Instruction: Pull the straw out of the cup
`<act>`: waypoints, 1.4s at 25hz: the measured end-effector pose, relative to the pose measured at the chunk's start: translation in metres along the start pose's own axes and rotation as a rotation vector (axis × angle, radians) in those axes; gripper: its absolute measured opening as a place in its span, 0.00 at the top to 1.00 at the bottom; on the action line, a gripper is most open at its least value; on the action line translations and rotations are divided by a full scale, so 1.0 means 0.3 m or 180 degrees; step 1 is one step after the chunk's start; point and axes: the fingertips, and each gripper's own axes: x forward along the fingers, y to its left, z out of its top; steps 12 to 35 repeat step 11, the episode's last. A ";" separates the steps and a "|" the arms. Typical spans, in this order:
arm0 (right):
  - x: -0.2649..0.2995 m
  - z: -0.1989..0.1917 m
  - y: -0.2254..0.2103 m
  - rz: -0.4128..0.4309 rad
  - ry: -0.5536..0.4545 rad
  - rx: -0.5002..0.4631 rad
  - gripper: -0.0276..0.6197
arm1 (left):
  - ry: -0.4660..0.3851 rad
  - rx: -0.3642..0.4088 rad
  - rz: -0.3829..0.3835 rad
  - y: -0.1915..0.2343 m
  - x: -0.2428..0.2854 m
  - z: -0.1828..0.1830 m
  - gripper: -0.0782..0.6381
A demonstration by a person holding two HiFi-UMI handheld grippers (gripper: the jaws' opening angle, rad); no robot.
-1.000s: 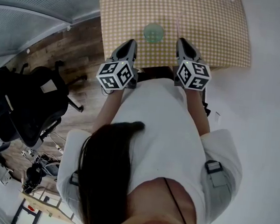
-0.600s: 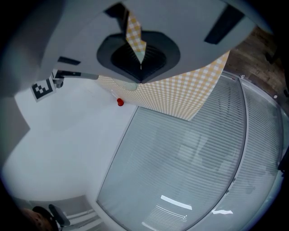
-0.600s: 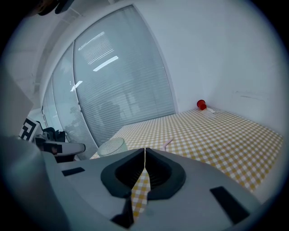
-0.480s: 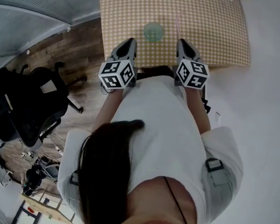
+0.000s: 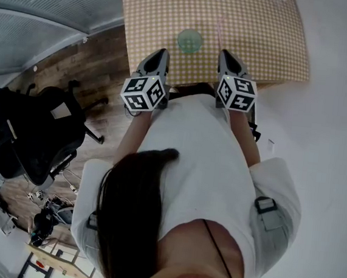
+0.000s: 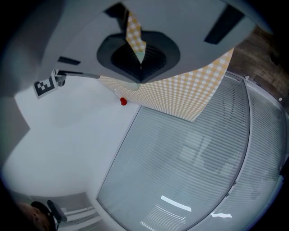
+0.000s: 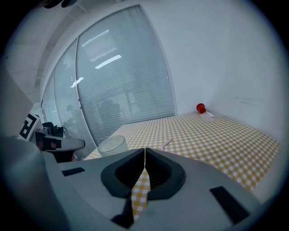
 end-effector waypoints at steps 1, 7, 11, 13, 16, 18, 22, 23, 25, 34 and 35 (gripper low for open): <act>0.002 0.000 0.004 0.0009 0.0003 -0.0017 0.90 | -0.0006 -0.0010 -0.0012 0.000 0.001 0.001 0.88; 0.011 0.000 0.002 0.0017 0.0020 -0.0048 0.90 | -0.0004 -0.0050 0.0030 0.011 0.009 -0.001 0.88; 0.025 0.004 0.002 0.0016 0.0032 -0.0065 0.90 | -0.0018 -0.0083 0.0003 0.020 0.018 0.004 0.88; 0.025 0.004 0.002 0.0016 0.0032 -0.0065 0.90 | -0.0018 -0.0083 0.0003 0.020 0.018 0.004 0.88; 0.025 0.004 0.002 0.0016 0.0032 -0.0065 0.90 | -0.0018 -0.0083 0.0003 0.020 0.018 0.004 0.88; 0.025 0.004 0.002 0.0016 0.0032 -0.0065 0.90 | -0.0018 -0.0083 0.0003 0.020 0.018 0.004 0.88; 0.025 0.004 0.002 0.0016 0.0032 -0.0065 0.90 | -0.0018 -0.0083 0.0003 0.020 0.018 0.004 0.88; 0.025 0.004 0.002 0.0016 0.0032 -0.0065 0.90 | -0.0018 -0.0083 0.0003 0.020 0.018 0.004 0.88; 0.025 0.004 0.002 0.0016 0.0032 -0.0065 0.90 | -0.0018 -0.0083 0.0003 0.020 0.018 0.004 0.88; 0.025 0.004 0.002 0.0016 0.0032 -0.0065 0.90 | -0.0018 -0.0083 0.0003 0.020 0.018 0.004 0.88; 0.025 0.004 0.002 0.0016 0.0032 -0.0065 0.90 | -0.0018 -0.0083 0.0003 0.020 0.018 0.004 0.88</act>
